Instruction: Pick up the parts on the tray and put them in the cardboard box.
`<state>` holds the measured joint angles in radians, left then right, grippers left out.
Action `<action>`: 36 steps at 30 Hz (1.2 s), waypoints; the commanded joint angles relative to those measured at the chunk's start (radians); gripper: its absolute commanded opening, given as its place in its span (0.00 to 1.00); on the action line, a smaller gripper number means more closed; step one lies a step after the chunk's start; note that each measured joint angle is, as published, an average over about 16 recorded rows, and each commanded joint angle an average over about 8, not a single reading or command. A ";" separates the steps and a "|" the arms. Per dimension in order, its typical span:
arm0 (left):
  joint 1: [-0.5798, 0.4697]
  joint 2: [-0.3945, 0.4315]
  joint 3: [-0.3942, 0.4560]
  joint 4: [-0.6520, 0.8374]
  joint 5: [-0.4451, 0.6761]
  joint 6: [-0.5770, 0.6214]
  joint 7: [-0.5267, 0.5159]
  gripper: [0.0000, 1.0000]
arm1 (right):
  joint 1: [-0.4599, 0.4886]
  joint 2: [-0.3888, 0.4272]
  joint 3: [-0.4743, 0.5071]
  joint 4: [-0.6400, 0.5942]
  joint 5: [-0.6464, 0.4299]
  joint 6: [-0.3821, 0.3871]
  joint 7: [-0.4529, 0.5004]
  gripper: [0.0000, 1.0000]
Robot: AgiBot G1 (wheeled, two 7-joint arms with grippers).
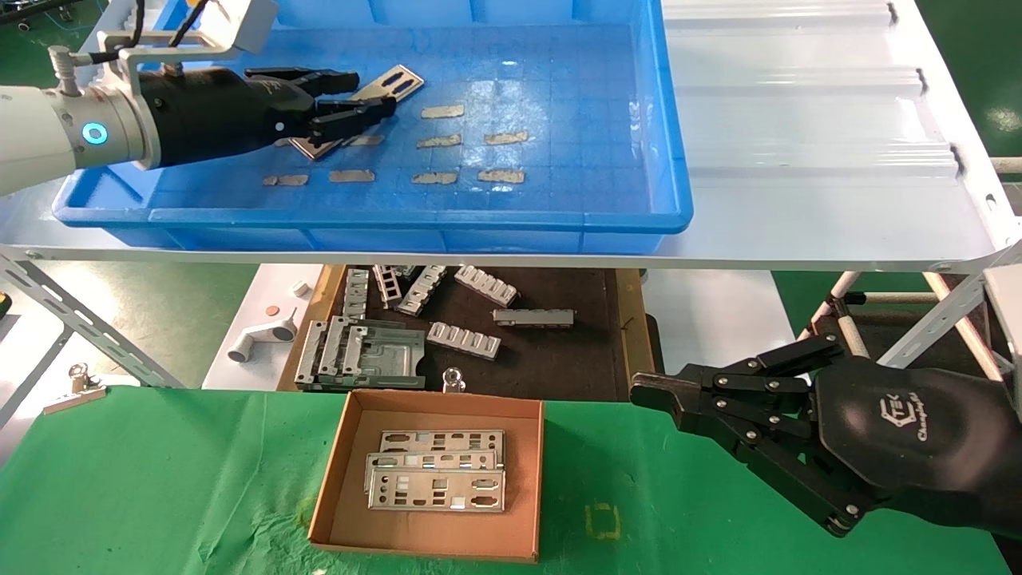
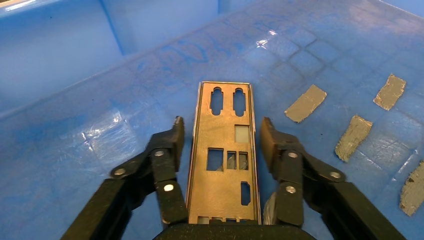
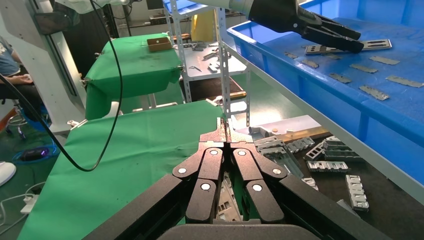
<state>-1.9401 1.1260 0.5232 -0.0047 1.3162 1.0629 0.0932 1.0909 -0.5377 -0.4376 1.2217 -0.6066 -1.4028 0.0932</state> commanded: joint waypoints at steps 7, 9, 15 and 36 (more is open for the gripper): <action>0.000 0.000 0.000 0.004 0.000 -0.010 0.001 0.00 | 0.000 0.000 0.000 0.000 0.000 0.000 0.000 0.00; 0.000 0.000 -0.001 0.005 -0.001 -0.014 0.000 0.00 | 0.000 0.000 0.000 0.000 0.000 0.000 0.000 0.00; 0.000 0.001 -0.004 0.005 -0.005 -0.026 0.000 0.00 | 0.000 0.000 0.000 0.000 0.000 0.000 0.000 0.00; -0.075 -0.112 -0.042 -0.088 -0.069 0.359 0.085 0.00 | 0.000 0.000 0.000 0.000 0.000 0.000 0.000 0.00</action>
<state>-2.0095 1.0164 0.4830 -0.0961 1.2471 1.4091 0.1823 1.0909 -0.5377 -0.4376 1.2217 -0.6065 -1.4028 0.0932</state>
